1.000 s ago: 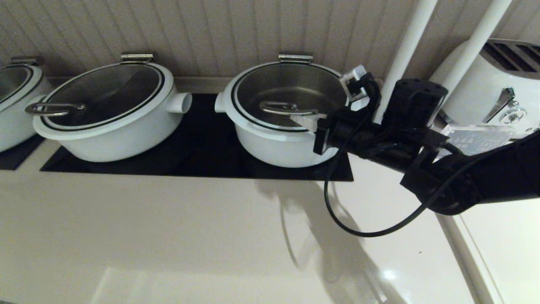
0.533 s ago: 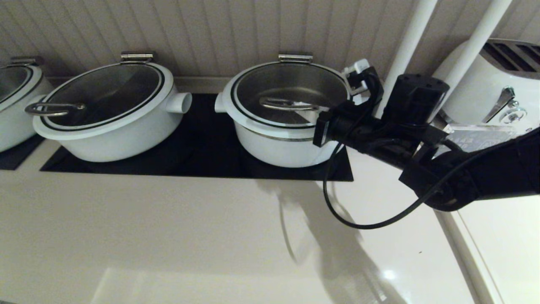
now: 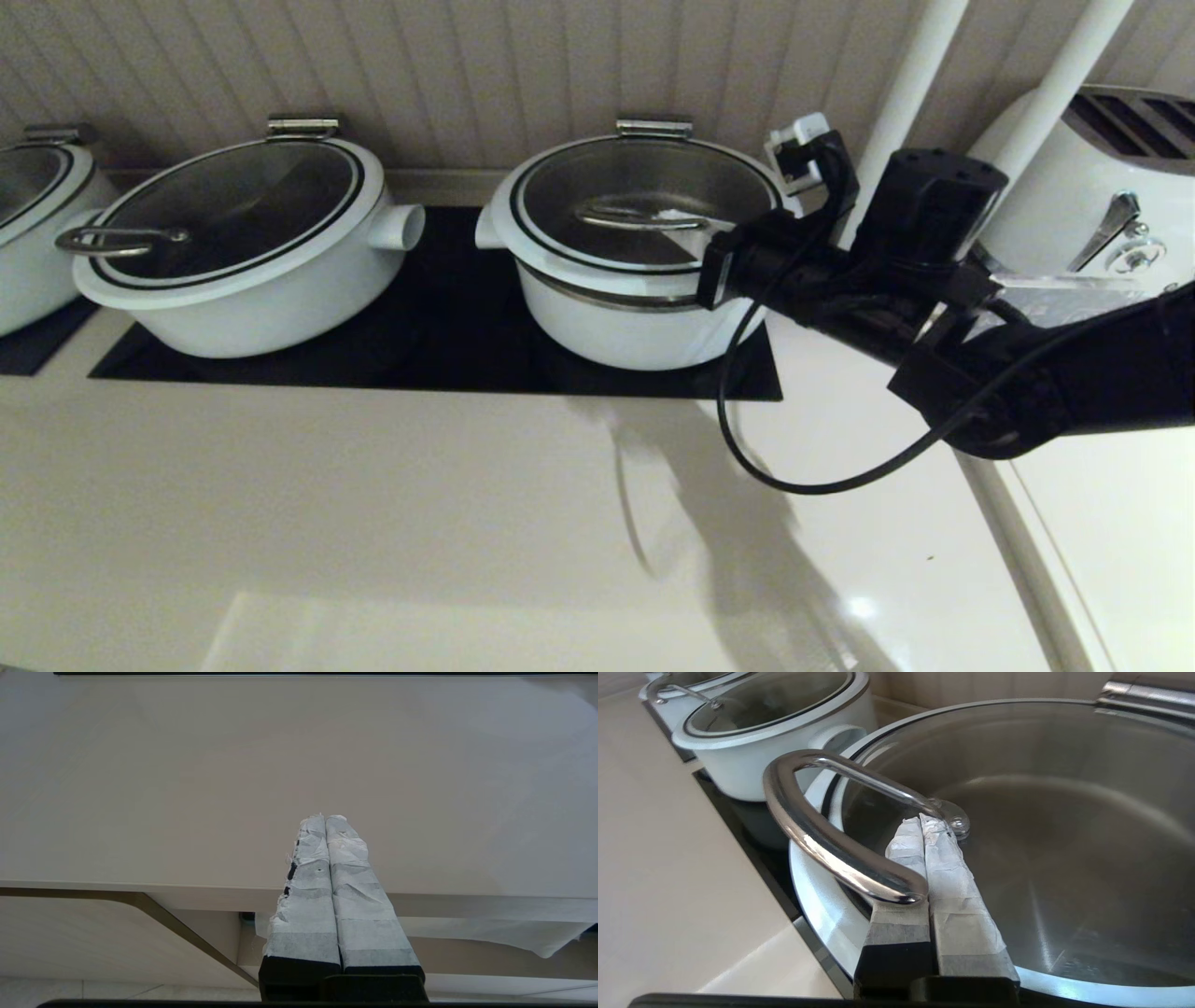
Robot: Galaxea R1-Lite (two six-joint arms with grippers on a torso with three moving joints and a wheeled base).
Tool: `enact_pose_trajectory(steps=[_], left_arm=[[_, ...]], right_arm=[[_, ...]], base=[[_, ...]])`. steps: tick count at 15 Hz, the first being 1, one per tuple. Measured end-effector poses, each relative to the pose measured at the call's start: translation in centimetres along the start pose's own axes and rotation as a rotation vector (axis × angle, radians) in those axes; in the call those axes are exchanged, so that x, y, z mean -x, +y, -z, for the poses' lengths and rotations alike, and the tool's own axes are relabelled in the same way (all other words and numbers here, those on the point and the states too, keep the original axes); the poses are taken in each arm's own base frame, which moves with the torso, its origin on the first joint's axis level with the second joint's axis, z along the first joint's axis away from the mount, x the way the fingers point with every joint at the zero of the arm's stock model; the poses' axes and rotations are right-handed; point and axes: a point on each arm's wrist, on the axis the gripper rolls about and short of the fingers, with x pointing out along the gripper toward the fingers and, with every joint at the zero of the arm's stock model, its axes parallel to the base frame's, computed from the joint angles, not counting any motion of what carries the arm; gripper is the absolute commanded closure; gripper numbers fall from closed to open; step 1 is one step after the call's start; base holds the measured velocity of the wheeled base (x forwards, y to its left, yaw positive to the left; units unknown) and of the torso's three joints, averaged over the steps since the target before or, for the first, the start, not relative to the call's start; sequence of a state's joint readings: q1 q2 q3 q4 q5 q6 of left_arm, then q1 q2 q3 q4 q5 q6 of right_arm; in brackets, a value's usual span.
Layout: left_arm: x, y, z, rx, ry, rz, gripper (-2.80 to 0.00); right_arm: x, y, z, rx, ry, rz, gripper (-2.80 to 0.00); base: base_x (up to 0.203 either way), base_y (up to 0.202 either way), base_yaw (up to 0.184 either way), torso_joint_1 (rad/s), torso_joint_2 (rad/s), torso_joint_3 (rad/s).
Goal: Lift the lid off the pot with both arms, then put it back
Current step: Open the food pot lid a small opening with the right arm
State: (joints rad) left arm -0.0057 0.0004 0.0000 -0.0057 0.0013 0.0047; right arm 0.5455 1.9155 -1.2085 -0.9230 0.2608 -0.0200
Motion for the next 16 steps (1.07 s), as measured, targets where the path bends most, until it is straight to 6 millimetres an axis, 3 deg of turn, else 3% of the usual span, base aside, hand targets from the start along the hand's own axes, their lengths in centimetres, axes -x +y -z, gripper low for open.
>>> enact_pose_trajectory(steps=[16], left_arm=[[0.0,0.0,0.0,0.0,0.0,0.0,0.0]], right_arm=[[-0.2,-0.1,-1.8,0.013,-0.055,0.01,0.0]], base=[[0.0,0.0,0.0,0.0,0.0,0.0]])
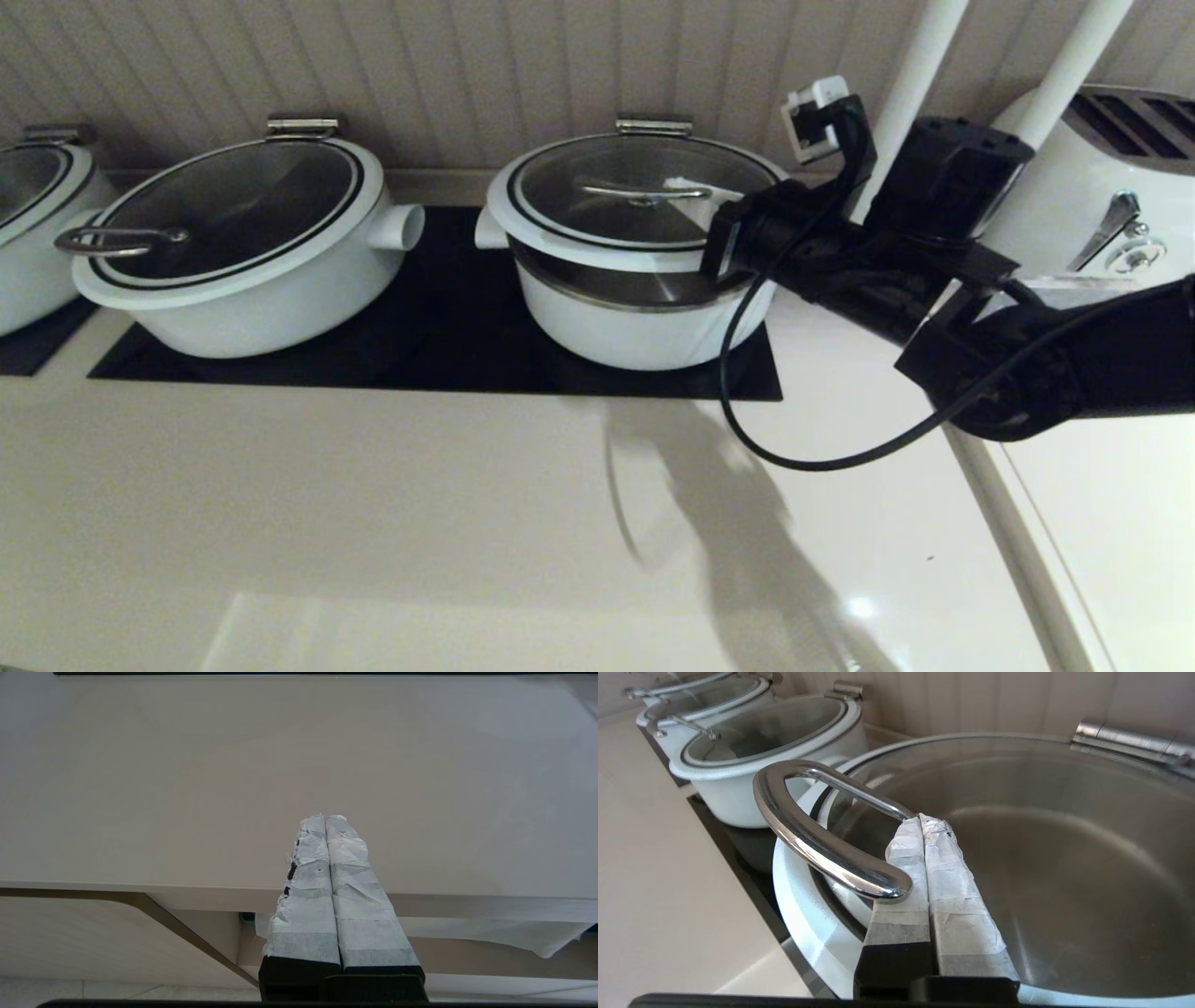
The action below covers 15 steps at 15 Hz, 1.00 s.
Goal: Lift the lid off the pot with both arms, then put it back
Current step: Open the food pot lid a small opening with the right arm, then hold the pot lid with the left arm
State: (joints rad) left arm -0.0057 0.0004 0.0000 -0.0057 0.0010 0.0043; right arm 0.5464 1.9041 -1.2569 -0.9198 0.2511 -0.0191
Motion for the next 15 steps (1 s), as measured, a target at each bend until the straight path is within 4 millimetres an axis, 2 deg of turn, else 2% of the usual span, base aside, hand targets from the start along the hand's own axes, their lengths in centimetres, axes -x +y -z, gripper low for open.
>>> enact_pose_trajectory(steps=[8,15], left_arm=[[0.0,0.0,-0.01,-0.004,-0.001,0.001,0.0],[0.0,-0.02,-0.04,-0.073,-0.005,0.009,0.0]], right_arm=[[-0.17,-0.09,-0.59,0.006,-0.019,0.001,0.0],[-0.26,-0.11,-0.57,0.004,-0.02,0.001,0.0]], base=[[0.0,0.0,0.0,0.0,0.0,0.0],[0.0,0.0,0.0,0.0,0.0,0.0]])
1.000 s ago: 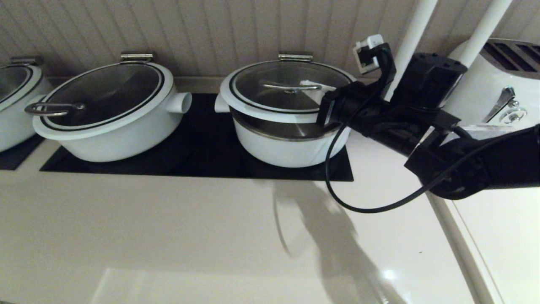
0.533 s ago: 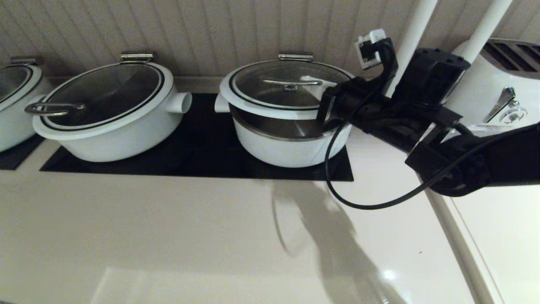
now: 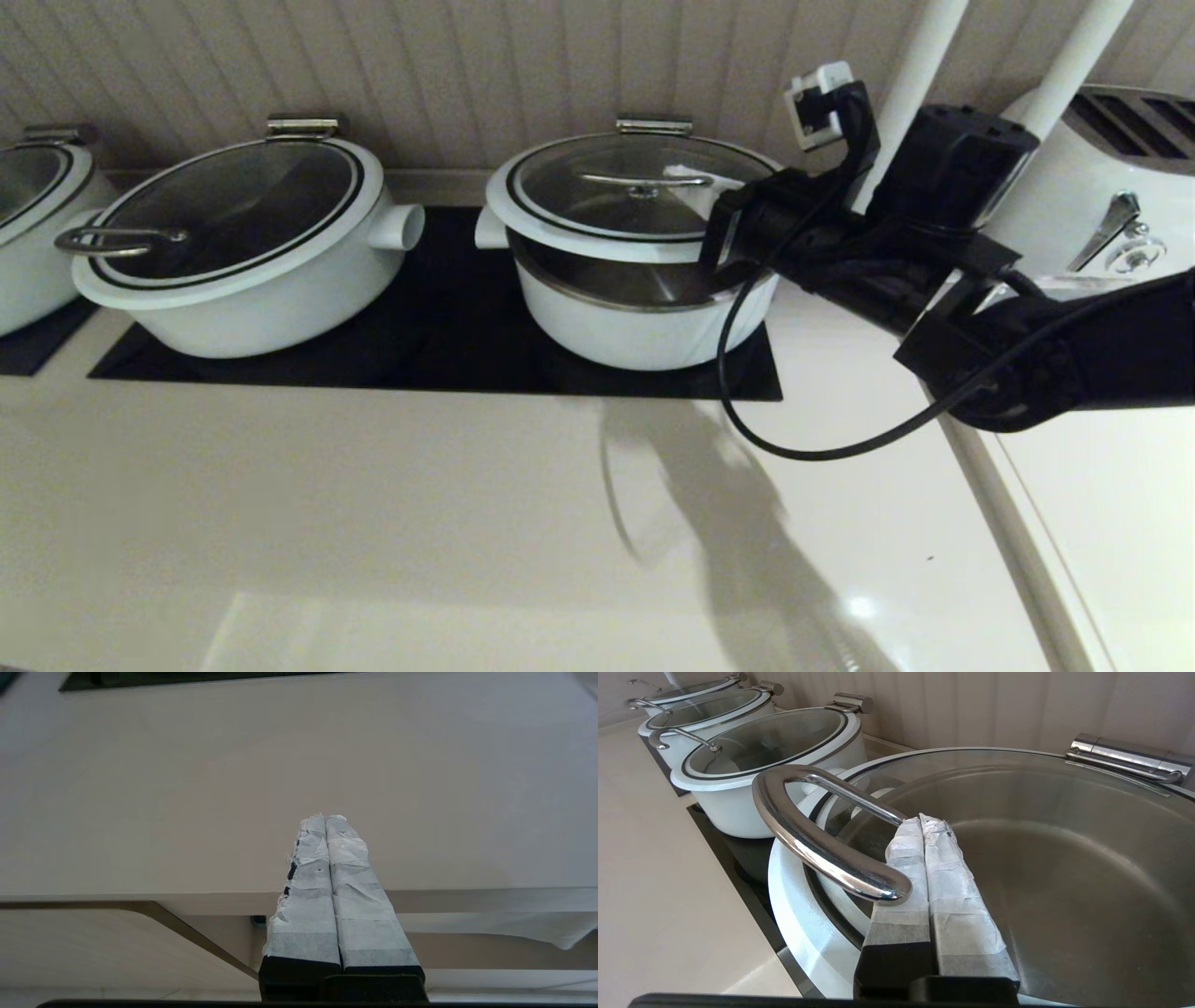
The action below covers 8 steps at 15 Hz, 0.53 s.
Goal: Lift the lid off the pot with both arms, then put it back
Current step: Hold the pot lid with the left arm
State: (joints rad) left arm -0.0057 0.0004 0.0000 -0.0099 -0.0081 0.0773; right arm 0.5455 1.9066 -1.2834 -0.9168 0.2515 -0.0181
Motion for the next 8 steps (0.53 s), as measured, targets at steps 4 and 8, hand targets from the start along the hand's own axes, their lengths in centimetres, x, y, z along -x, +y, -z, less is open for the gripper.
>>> enact_pose_trajectory(steps=[4,8], left_arm=[[0.3,0.1,-1.1,-0.021,-0.035,0.006,0.0],[0.8,0.2,-4.2,-0.029,-0.091,0.027,0.0]], right_arm=[[0.0,-0.1,0.0,0.0,0.0,0.001,0.0],[-0.1,-0.1,0.1,-0.002,0.001,0.002,0.0]], base=[[0.0,0.0,0.0,0.0,0.0,0.0],[0.0,0.0,0.0,0.0,0.0,0.0]])
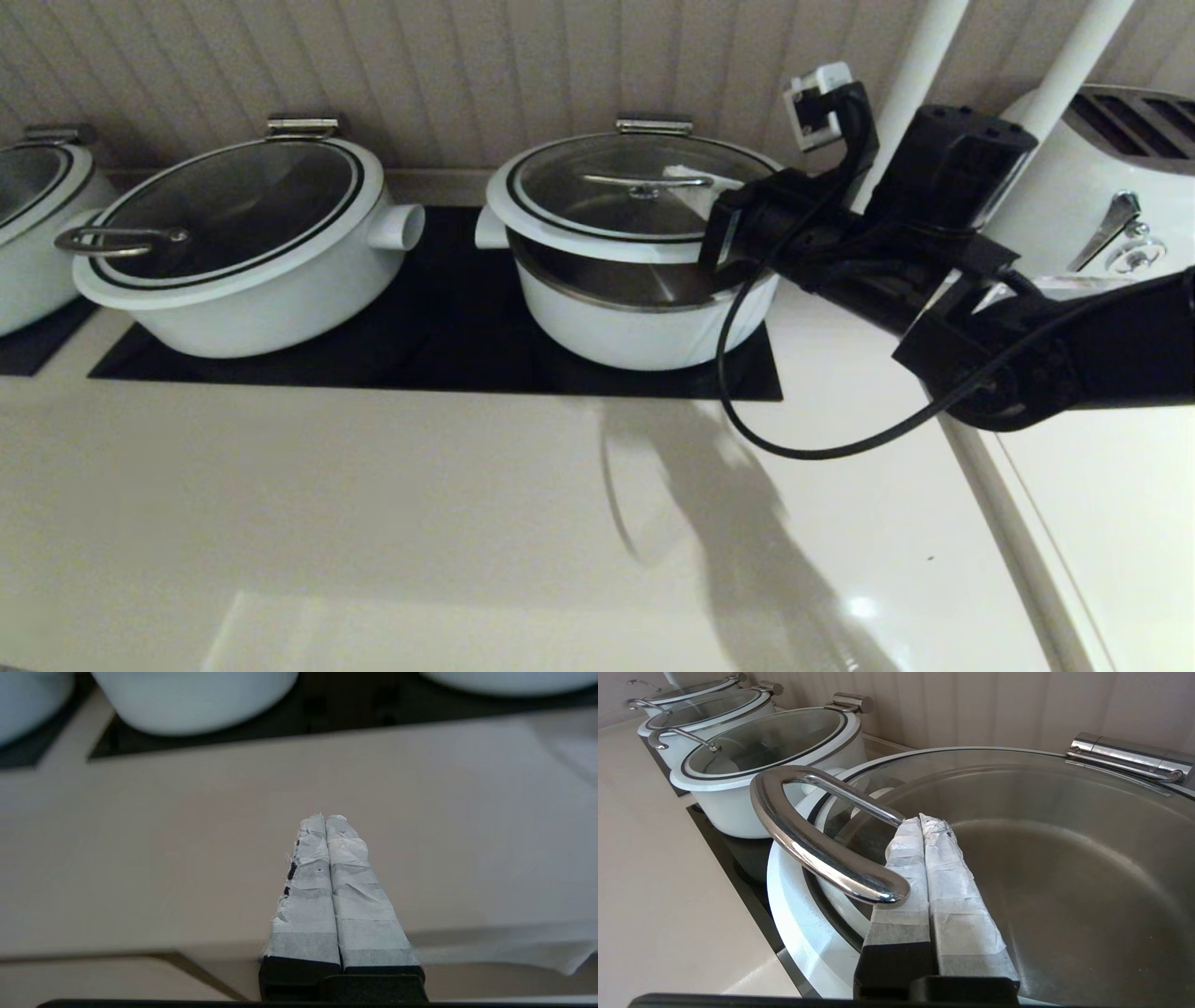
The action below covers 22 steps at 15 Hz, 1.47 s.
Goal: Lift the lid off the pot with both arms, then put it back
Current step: Hold the pot lid with the left arm
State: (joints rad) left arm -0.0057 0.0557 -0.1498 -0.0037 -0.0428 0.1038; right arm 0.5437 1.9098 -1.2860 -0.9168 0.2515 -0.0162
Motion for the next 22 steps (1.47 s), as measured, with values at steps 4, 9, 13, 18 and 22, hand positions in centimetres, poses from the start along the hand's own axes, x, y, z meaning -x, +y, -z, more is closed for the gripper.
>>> enact_pose_trajectory(steps=[4,9,13,18,22], left_arm=[[-1.4,0.6,-4.3,-0.044,0.004,0.036,0.0],[-6.7,1.0,-10.7,-0.074,-0.038,0.148,0.0],[-13.7,-0.2,-13.7,-0.067,-0.08,0.232,0.0],[-20.3,-3.5,-12.6,-0.042,-0.078,0.334,0.0],[-24.4,-6.5,-10.2,-0.022,-0.057,0.393,0.0]], right_arm=[[-0.1,0.0,-0.1,0.001,-0.004,0.0,0.0],[-0.2,-0.1,-0.5,0.005,-0.018,0.0,0.0],[-0.3,-0.1,-0.7,0.006,-0.024,0.0,0.0],[-0.4,-0.1,-0.7,0.006,-0.028,0.001,0.0],[-0.4,-0.3,-0.6,0.007,-0.028,0.004,0.0]], base=[[0.0,0.0,0.0,0.0,0.0,0.0],[0.0,0.0,0.0,0.0,0.0,0.0],[0.0,0.0,0.0,0.0,0.0,0.0],[0.0,0.0,0.0,0.0,0.0,0.0],[0.0,0.0,0.0,0.0,0.0,0.0]])
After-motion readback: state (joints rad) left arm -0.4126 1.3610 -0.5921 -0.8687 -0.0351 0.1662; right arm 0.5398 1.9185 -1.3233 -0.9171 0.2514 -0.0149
